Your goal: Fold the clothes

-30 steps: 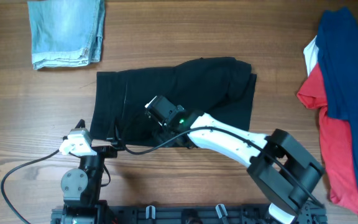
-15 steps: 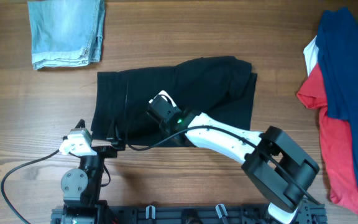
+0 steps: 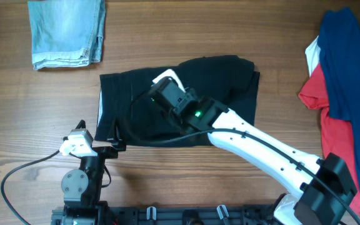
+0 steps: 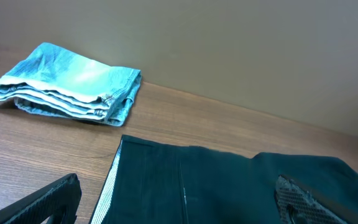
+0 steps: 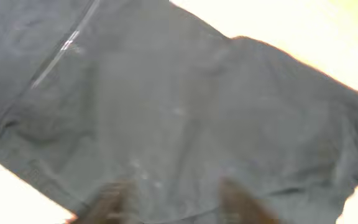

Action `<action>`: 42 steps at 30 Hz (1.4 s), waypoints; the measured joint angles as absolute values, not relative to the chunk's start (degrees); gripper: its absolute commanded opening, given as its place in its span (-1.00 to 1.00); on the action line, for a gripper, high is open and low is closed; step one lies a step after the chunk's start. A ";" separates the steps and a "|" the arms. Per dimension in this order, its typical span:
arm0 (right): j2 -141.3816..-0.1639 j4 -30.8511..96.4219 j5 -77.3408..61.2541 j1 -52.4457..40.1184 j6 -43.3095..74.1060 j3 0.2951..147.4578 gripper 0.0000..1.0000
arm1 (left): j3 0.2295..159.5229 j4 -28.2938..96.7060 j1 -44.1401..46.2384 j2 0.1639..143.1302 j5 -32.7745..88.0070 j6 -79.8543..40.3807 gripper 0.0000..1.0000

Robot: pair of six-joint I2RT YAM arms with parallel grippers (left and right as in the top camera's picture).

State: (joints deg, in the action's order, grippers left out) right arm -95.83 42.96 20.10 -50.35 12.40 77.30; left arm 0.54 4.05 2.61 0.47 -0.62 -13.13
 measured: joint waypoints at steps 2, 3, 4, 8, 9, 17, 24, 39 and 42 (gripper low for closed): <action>-95.85 46.46 20.67 -48.21 18.68 77.41 0.40 | 0.54 4.05 2.61 0.47 -0.60 -13.13 1.00; -95.85 50.11 20.64 -46.00 23.42 77.43 0.40 | 0.54 4.05 2.61 0.47 -0.62 -13.13 0.99; -95.90 52.95 19.88 -43.16 27.31 77.41 0.41 | 0.54 4.05 2.61 0.47 -0.62 -13.13 1.00; -95.90 60.86 11.33 -31.88 31.57 77.34 0.42 | 0.54 4.05 2.61 0.47 -0.62 -13.13 0.99; -95.90 59.70 8.40 -29.50 31.27 76.86 0.42 | 0.54 4.05 2.61 0.47 -0.60 -13.13 0.99; -101.16 33.12 -23.16 -12.32 26.33 65.28 0.38 | 0.54 4.05 2.61 0.47 -0.62 -13.13 1.00; -110.39 28.40 -28.10 -13.19 29.12 64.90 0.27 | 0.54 4.05 2.61 0.47 -0.60 -13.13 0.99; -103.48 31.75 -16.25 -13.52 28.69 65.63 0.57 | 0.54 4.05 2.61 0.47 -0.62 -13.10 1.00; -107.61 29.45 -17.15 -13.52 28.69 64.84 0.46 | 0.54 4.05 2.61 0.47 -0.60 -13.13 0.99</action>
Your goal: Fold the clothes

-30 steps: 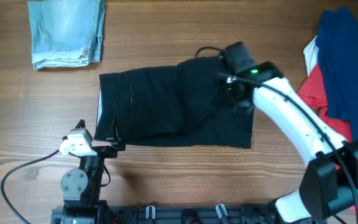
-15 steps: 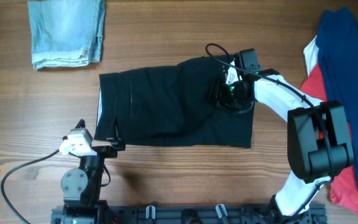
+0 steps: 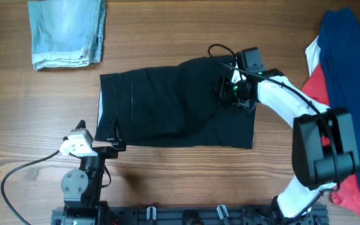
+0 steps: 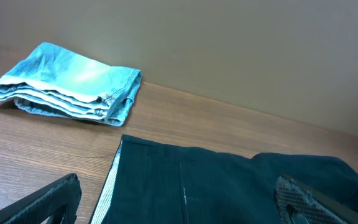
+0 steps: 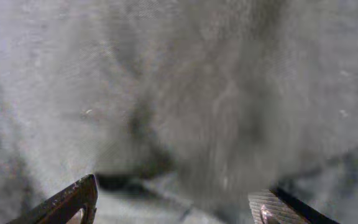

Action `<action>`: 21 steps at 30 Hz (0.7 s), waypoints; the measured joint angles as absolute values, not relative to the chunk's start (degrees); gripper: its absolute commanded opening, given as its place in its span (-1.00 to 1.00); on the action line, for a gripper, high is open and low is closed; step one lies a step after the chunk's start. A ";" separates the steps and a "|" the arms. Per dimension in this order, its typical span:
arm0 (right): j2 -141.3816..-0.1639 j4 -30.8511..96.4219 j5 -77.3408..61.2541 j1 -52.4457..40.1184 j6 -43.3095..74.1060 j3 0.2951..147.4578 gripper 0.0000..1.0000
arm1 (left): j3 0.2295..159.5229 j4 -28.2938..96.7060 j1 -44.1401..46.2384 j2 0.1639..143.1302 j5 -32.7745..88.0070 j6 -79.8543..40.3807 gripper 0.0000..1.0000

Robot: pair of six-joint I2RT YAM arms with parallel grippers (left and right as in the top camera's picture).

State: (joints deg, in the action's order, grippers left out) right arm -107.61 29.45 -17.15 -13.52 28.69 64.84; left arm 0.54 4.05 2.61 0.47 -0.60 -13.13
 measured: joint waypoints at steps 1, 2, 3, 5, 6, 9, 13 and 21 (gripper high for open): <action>-108.49 28.21 -17.41 -13.52 28.69 64.84 0.31 | 0.54 4.05 2.61 0.47 -0.62 -13.13 1.00; -108.66 27.97 -17.54 -13.52 28.69 64.84 -0.04 | 0.54 4.05 2.61 0.47 -0.62 -13.13 1.00; -108.66 27.53 -17.61 -13.52 28.77 64.84 -0.44 | 0.54 4.05 2.61 0.47 -0.62 -13.13 1.00; -108.66 26.81 -17.82 -13.52 28.95 64.84 -0.91 | 0.54 4.05 2.61 0.47 -0.60 -13.13 1.00; -108.66 26.41 -17.93 -13.52 29.15 64.84 -0.91 | 0.54 4.05 2.61 0.47 -0.62 -13.13 1.00; -108.64 25.93 -17.96 -13.52 29.76 64.84 -0.91 | 0.54 4.05 2.61 0.47 -0.62 -13.13 1.00; -102.50 34.46 -14.94 -13.52 29.85 64.95 -0.91 | 0.54 4.05 2.61 0.47 -0.62 -13.13 1.00; -83.79 38.35 -13.17 -13.52 32.67 65.98 -0.60 | 0.54 4.05 2.61 0.47 -0.62 -13.13 0.99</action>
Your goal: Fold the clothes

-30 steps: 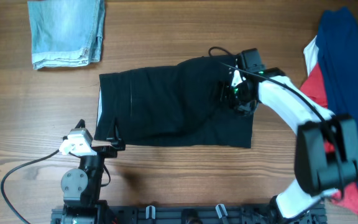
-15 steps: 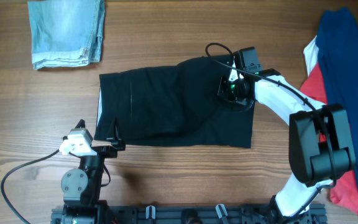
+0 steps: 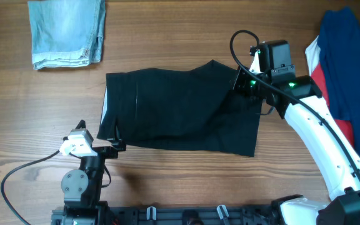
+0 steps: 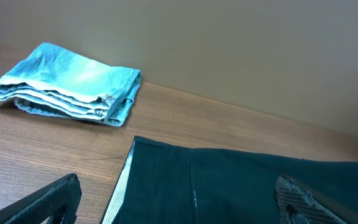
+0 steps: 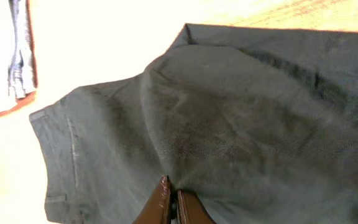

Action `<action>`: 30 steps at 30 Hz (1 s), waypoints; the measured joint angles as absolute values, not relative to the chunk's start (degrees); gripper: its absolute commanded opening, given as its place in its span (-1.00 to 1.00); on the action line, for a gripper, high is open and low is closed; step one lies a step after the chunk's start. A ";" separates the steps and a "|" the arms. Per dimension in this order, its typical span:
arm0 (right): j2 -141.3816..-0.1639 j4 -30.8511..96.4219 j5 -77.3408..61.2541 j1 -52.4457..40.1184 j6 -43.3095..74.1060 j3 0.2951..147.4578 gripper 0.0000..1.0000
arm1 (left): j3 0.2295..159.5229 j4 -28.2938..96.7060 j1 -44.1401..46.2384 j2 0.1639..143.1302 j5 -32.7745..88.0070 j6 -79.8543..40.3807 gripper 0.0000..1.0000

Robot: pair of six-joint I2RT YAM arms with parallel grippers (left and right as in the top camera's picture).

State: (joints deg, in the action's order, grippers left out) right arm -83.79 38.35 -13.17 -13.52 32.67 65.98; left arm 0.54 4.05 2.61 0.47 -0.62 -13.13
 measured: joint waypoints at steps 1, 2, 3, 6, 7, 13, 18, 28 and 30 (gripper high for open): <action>-83.79 38.61 -12.03 -13.52 33.15 65.98 -0.14 | 0.54 4.05 2.61 0.47 -0.62 -13.13 1.00; -83.79 38.50 -11.00 -13.52 33.01 65.98 0.15 | 0.54 4.05 2.61 0.47 -0.62 -13.13 1.00; -83.94 38.57 -9.08 -13.52 33.19 65.98 0.40 | 0.54 4.05 2.61 0.47 -0.62 -13.13 0.99; -86.24 39.46 -4.60 -13.52 32.88 66.06 0.61 | 0.54 4.05 2.61 0.47 -0.62 -13.13 1.00; -87.88 40.27 -3.77 -13.52 32.75 66.06 0.60 | 0.54 4.05 2.61 0.47 -0.62 -13.13 0.99; -90.35 56.38 -3.38 -13.52 31.83 66.08 0.47 | 0.54 4.05 2.61 0.47 -0.62 -13.13 1.00; -90.45 54.74 -3.86 -12.80 29.80 61.47 0.49 | 0.54 4.05 2.61 0.47 -0.62 -13.13 0.99; -90.80 22.22 -9.02 -10.17 30.87 46.24 0.14 | 0.54 4.08 2.61 0.47 -0.60 -13.13 1.00; -90.80 18.39 -9.23 -10.17 31.62 45.93 -0.34 | 0.54 4.05 2.61 0.47 -0.62 -13.13 0.99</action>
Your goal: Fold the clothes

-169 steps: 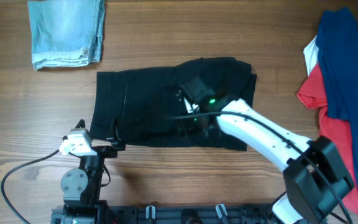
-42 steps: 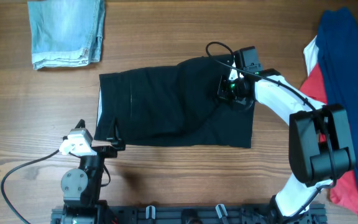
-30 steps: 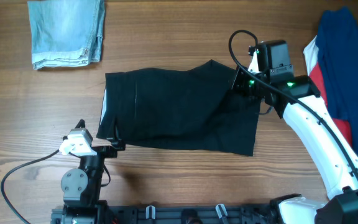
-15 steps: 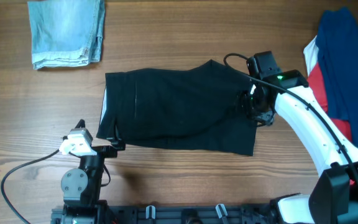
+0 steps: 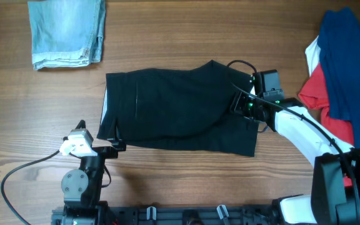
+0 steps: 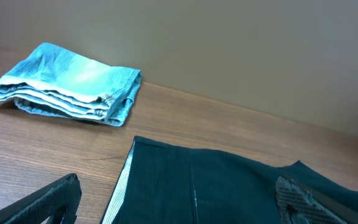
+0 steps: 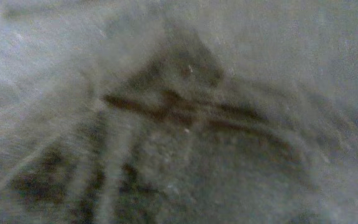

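Note:
A black garment [image 5: 174, 106] lies spread across the middle of the wooden table, with a small peak on its top edge. In the left wrist view its near part [image 6: 216, 193] has a white-lined left hem. My right gripper [image 5: 245, 104] is down at the garment's right edge. The right wrist view shows only blurred dark cloth [image 7: 179, 124] with creases, and its fingers are hidden. My left gripper [image 5: 112, 145] stands open at the garment's lower left corner, with nothing between its fingers [image 6: 42, 199].
Folded light-blue jeans [image 5: 67, 31] lie at the far left corner and also show as denim [image 6: 67, 84] in the left wrist view. A pile of blue, red and white clothes [image 5: 342, 69] covers the right edge. A black cable loops near the left arm's base [image 5: 77, 184].
My right gripper was raised at the garment's top right corner, shut on a pinch of cloth. It is now lower, down on the right edge. The garment's outline is almost the same.
My right gripper first hovered over the garment's left-centre, whose top right corner was bunched. Then it stood open on the right part. Then it was shut on cloth there, and the garment lay slightly further right. Now it rests low at the right edge. The left arm never moved.

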Action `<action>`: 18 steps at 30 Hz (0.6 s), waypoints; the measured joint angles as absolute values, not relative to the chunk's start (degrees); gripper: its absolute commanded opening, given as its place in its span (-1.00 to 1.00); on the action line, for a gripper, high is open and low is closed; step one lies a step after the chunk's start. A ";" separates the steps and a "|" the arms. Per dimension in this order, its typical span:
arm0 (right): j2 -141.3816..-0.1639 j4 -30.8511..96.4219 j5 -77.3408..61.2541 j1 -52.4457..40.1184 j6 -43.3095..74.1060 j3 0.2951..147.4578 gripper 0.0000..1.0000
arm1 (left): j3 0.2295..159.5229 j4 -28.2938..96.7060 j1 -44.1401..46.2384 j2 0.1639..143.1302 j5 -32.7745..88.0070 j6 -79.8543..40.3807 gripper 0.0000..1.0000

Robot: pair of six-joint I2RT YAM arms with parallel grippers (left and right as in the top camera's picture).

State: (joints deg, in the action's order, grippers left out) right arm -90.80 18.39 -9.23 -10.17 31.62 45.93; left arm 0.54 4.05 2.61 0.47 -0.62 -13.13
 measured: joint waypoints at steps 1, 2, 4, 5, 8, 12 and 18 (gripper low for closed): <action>-90.80 17.56 -9.26 -10.17 32.21 45.91 -0.66 | 0.54 4.05 2.61 0.47 -0.62 -13.13 0.99; -90.80 16.86 -9.43 -10.17 32.38 45.91 -0.91 | 0.54 4.05 2.61 0.47 -0.62 -13.13 0.99; -90.80 16.19 -9.41 -10.17 33.34 45.89 -0.92 | 0.54 4.08 2.61 0.47 -0.62 -13.13 1.00; -90.80 15.44 -9.39 -10.17 33.47 45.89 -0.92 | 0.54 4.05 2.61 0.47 -0.62 -13.13 1.00; -90.76 13.61 -9.37 -10.04 33.61 45.87 -0.92 | 0.54 4.05 2.61 0.47 -0.62 -13.13 0.99; -85.65 16.80 -7.22 -8.01 32.91 45.89 -0.20 | 0.54 4.05 2.61 0.47 -0.62 -13.13 1.00; -83.18 21.93 -4.03 -4.19 29.28 45.93 0.07 | 0.54 4.05 2.61 0.47 -0.62 -13.13 0.99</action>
State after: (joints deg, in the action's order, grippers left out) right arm -83.18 21.93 -4.03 -4.19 29.28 45.93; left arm 0.54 4.05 2.61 0.47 -0.62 -13.13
